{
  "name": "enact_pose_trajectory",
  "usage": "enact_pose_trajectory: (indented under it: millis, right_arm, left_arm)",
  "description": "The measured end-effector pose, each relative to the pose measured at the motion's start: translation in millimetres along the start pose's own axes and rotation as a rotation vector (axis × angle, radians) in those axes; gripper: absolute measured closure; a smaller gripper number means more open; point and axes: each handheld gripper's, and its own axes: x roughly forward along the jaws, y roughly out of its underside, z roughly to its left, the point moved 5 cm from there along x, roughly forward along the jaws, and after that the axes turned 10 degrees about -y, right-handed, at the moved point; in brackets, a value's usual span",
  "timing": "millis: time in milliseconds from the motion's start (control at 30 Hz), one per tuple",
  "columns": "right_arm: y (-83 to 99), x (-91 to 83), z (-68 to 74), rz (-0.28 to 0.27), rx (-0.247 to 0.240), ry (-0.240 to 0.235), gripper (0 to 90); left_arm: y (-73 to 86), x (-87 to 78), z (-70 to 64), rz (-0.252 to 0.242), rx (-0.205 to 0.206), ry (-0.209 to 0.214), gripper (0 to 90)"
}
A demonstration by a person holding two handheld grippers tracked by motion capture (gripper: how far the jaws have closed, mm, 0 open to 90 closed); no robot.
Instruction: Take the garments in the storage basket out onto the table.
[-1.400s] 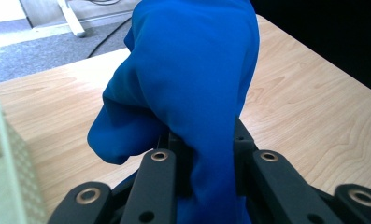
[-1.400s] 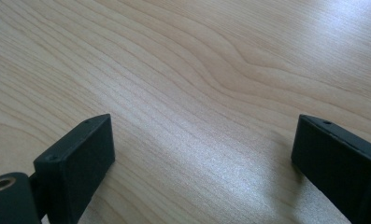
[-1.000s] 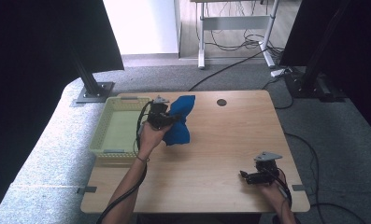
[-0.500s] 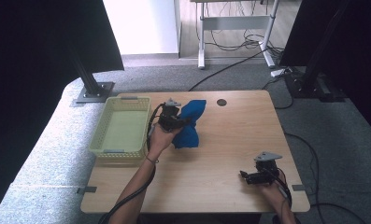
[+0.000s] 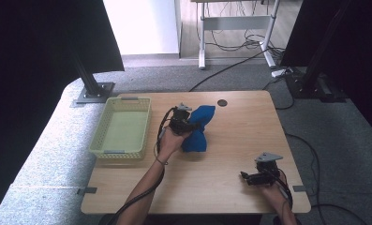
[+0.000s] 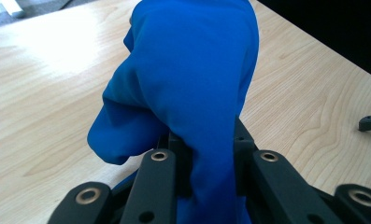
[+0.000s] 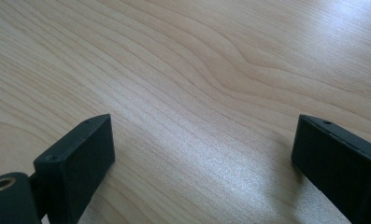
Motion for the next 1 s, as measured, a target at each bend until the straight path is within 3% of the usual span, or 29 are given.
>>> enact_pose_trajectory:
  millis: [533, 1000]
  right_arm:
    - [0.0, 0.0, 0.1, 0.0, -0.002, -0.002, 5.7]
    - [0.1, 0.0, 0.4, 0.001, -0.002, -0.005, 5.7]
  left_arm:
    - [7.6, 39.3, -16.7, 0.027, -0.011, 0.03, 77.2]
    - [13.3, 66.9, -21.2, 0.044, 0.005, -0.02, 77.2]
